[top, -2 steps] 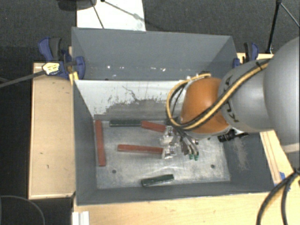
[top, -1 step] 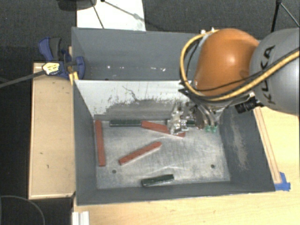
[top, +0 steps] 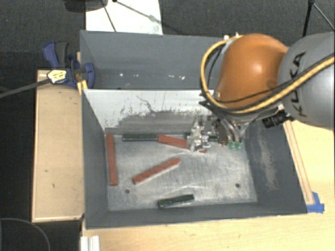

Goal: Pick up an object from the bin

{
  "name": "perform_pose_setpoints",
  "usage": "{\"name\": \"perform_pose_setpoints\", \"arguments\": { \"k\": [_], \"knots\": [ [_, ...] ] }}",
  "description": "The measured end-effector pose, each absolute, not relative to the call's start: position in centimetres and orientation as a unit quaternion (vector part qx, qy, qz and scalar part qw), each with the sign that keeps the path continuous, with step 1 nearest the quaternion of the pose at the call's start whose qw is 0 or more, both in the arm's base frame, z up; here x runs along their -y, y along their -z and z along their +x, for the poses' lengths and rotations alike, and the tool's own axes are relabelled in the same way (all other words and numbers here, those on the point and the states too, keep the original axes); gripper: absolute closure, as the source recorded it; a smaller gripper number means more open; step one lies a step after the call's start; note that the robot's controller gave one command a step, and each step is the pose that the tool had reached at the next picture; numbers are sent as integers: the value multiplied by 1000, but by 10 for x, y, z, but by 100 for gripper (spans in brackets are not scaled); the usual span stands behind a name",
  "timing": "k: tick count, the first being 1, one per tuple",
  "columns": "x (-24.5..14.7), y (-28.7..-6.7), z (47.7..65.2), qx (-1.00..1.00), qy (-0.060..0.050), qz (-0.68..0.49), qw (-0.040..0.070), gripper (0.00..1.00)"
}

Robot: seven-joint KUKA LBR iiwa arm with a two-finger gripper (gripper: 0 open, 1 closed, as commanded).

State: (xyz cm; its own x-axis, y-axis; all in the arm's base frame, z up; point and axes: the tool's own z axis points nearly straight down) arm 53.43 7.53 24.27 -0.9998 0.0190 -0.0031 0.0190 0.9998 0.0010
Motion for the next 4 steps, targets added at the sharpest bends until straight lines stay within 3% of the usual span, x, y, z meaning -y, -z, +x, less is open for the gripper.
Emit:
{"name": "perform_pose_setpoints", "arguments": {
  "k": [1,2,3,4],
  "knots": [
    [-72,-145,524,-1000,0,-12,-1,0],
    [-72,-147,525,-1000,0,-12,1,0],
    [-121,-75,540,-1000,-2,-29,5,100],
    [-121,-75,540,-1000,-2,-29,5,100]
  ]
}}
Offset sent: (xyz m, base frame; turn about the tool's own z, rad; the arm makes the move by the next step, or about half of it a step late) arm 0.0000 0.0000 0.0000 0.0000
